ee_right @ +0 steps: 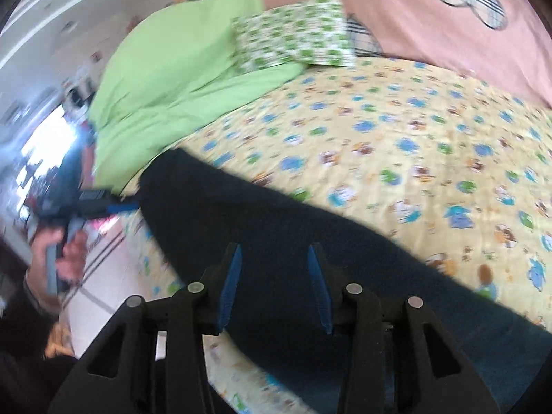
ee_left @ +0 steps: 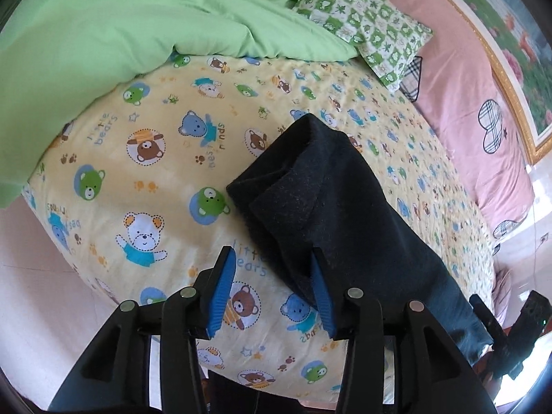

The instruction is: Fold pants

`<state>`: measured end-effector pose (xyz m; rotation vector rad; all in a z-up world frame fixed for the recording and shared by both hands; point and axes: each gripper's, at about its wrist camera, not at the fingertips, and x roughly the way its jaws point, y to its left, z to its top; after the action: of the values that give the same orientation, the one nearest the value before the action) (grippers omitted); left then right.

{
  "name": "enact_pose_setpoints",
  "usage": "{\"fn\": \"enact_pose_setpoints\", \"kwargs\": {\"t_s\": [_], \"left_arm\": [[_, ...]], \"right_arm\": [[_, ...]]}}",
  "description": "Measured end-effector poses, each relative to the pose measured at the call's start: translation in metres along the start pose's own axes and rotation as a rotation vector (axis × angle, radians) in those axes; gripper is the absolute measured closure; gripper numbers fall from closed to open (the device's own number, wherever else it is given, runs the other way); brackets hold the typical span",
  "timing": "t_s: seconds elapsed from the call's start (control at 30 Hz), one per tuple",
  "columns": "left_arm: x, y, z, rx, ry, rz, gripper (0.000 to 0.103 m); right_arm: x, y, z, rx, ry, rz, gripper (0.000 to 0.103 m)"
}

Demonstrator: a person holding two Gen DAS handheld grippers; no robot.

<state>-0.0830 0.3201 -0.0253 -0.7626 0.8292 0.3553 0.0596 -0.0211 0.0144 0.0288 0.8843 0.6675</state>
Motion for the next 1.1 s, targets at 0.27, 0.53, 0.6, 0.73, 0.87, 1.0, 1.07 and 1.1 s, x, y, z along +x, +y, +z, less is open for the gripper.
{"fn": "enact_pose_setpoints", "kwargs": {"t_s": [0.27, 0.53, 0.6, 0.73, 0.87, 1.0, 1.07, 1.1], "left_arm": [[0.016, -0.004, 0.005, 0.005, 0.018, 0.009, 0.052], [0.03, -0.006, 0.015, 0.018, 0.026, 0.007, 0.052], [0.034, -0.008, 0.017, 0.025, 0.02, 0.005, 0.052], [0.04, -0.022, 0.016, 0.079, -0.009, 0.025, 0.052], [0.043, -0.036, 0.014, 0.157, -0.028, 0.005, 0.079], [0.002, -0.05, 0.016, 0.215, -0.149, -0.027, 0.083], [-0.016, -0.054, 0.02, 0.224, -0.195, -0.07, 0.083], [-0.019, -0.056, 0.021, 0.235, -0.204, -0.074, 0.083]], "right_arm": [[0.023, -0.043, 0.035, 0.185, 0.022, 0.085, 0.061], [0.114, -0.045, 0.069, 0.188, 0.293, 0.203, 0.061], [0.137, -0.044, 0.071, 0.171, 0.383, 0.225, 0.061], [0.159, -0.033, 0.066, 0.106, 0.491, 0.263, 0.063], [0.151, -0.006, 0.061, -0.053, 0.505, 0.208, 0.077], [0.121, 0.02, 0.068, -0.204, 0.373, 0.061, 0.087], [0.099, 0.035, 0.081, -0.274, 0.257, -0.031, 0.099], [0.09, 0.041, 0.087, -0.295, 0.201, -0.074, 0.099]]}}
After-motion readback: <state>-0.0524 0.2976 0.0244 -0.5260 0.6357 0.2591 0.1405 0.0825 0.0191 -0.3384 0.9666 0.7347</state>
